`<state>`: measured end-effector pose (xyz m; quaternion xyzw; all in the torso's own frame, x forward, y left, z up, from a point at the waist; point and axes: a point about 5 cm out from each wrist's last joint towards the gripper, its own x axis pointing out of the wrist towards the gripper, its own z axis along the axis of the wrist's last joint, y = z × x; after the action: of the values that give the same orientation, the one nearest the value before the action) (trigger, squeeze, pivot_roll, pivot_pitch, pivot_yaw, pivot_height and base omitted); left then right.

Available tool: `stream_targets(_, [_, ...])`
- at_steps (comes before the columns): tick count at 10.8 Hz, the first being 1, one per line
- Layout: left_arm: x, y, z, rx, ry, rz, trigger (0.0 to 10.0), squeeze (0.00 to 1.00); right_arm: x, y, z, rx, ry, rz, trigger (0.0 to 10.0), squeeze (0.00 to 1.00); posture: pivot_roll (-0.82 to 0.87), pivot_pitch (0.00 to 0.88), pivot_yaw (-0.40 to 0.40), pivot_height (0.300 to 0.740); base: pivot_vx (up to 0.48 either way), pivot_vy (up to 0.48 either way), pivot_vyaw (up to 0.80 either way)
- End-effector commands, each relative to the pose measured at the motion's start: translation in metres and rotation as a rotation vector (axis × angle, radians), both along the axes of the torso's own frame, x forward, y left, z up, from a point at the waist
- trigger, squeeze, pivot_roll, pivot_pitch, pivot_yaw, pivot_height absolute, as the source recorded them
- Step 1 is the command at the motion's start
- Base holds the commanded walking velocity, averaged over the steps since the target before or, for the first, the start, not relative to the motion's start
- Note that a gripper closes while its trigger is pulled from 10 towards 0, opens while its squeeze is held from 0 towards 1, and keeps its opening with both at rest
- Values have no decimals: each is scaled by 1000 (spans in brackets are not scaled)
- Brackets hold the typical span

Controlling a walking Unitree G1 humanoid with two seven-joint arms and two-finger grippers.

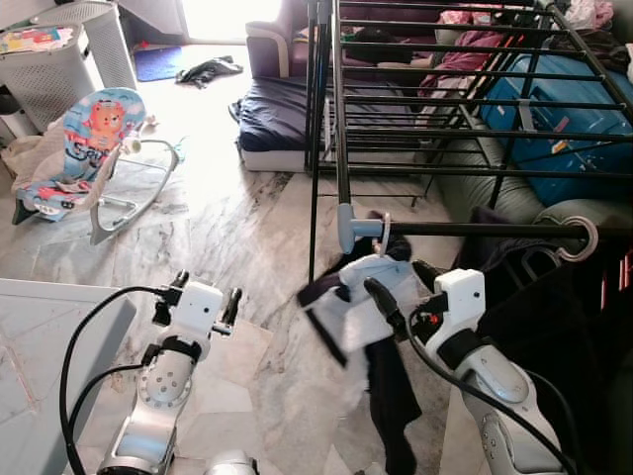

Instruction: Hang hanger

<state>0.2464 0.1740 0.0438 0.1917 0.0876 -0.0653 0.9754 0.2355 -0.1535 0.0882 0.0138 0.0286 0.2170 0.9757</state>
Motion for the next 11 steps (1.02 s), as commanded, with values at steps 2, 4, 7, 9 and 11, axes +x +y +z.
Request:
stream_targets(2, [1,-1,-1,5,10,-12,10000,0,4,-11,13,-130,-130,-117,10000,1000,-30,0,-14,740,0,0,0])
stream_targets(4, [1,-2,0,15,3,-25,10000,0,6,-31,20,-297,-230,-298,10000,965,-31,0,-15,740,0,0,0])
stream_targets(7, [2,-6,2,18,-8,-67,10000,0,9,-41,14,-326,-209,-378,10000,945,-34,0,-13,740,0,0,0])
stream_targets(9, [2,-7,2,24,-12,-71,10000,0,8,-41,8,-342,-186,-403,10000,729,-31,0,-18,740,0,0,-241])
stream_targets(11, [2,-7,1,26,-12,-71,10000,0,6,-41,6,-356,-191,-400,10000,145,-31,0,-18,740,0,0,-400])
